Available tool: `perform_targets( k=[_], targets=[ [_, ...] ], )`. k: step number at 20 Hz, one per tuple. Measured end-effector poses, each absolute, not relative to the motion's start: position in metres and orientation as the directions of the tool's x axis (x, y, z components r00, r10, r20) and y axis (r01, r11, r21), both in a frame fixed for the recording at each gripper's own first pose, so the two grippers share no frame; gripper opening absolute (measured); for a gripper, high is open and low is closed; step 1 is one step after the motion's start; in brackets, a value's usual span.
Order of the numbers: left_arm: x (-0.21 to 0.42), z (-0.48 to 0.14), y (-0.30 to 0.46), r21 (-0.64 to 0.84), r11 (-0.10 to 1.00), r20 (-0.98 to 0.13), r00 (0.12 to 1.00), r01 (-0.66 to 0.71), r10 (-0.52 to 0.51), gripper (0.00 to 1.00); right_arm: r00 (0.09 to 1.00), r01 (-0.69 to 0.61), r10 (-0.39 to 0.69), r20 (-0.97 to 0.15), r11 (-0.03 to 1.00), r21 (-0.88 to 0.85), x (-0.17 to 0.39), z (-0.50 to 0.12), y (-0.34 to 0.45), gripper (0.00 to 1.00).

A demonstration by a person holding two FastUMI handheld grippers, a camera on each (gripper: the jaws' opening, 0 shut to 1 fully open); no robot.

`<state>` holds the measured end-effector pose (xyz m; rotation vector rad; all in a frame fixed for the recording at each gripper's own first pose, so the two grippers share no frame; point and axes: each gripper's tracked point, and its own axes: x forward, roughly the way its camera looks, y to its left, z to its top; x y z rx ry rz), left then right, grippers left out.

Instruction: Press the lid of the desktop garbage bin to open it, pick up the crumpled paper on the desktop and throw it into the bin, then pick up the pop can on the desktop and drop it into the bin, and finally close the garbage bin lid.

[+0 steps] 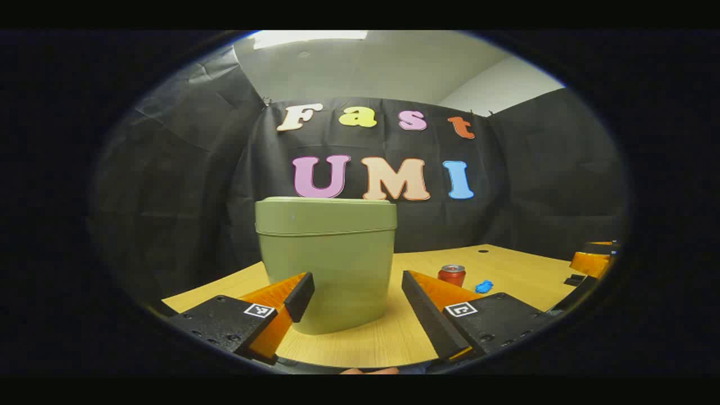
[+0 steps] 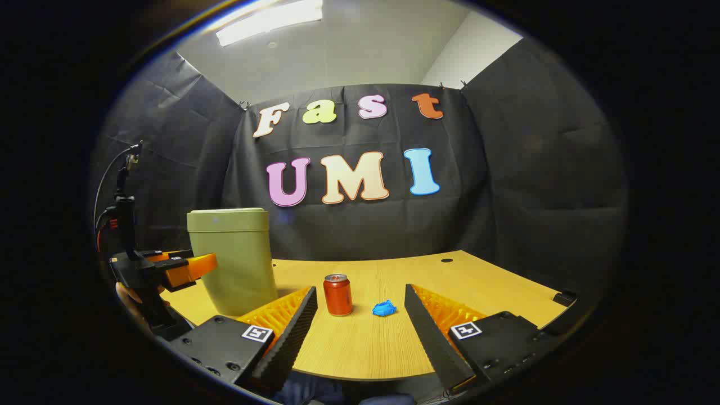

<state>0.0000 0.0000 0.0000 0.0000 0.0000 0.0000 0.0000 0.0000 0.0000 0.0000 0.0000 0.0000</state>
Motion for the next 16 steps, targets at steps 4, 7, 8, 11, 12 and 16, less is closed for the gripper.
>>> perform_targets(
  k=[4,7,8,11,12,16],
  targets=[
    [-0.0009,0.0001,0.0002,0.0,1.0,0.0,1.0,-0.001,0.001,0.94,1.0,0.0,0.0,0.001,1.0,0.003,-0.0001,0.0004,0.0008,0.98],
    [-0.0008,0.0006,0.0,0.001,1.0,0.0,1.0,-0.001,0.001,0.94,1.0,-0.003,0.003,-0.003,1.0,0.0,0.0004,-0.0019,0.0016,0.98],
    [-0.0009,0.0001,-0.0003,0.001,1.0,0.0,1.0,-0.001,0.001,0.94,1.0,-0.004,0.004,-0.005,1.0,-0.001,0.0008,-0.0021,0.0019,0.98],
    [-0.0003,0.0011,0.0012,0.0,1.0,0.0,1.0,-0.005,0.005,0.94,1.0,-0.006,0.006,-0.008,1.0,-0.002,0.0008,-0.0041,0.0034,0.98],
    [-0.0016,0.0004,0.0014,0.0,1.0,0.0,1.0,-0.005,0.005,0.94,1.0,-0.006,0.006,-0.009,1.0,-0.003,0.0018,-0.0035,0.0038,0.98],
    [-0.0004,0.0,0.0007,0.001,1.0,0.0,1.0,-0.005,0.005,0.94,1.0,-0.007,0.007,-0.011,1.0,-0.003,0.0023,-0.005,0.0025,0.98]
  ],
)
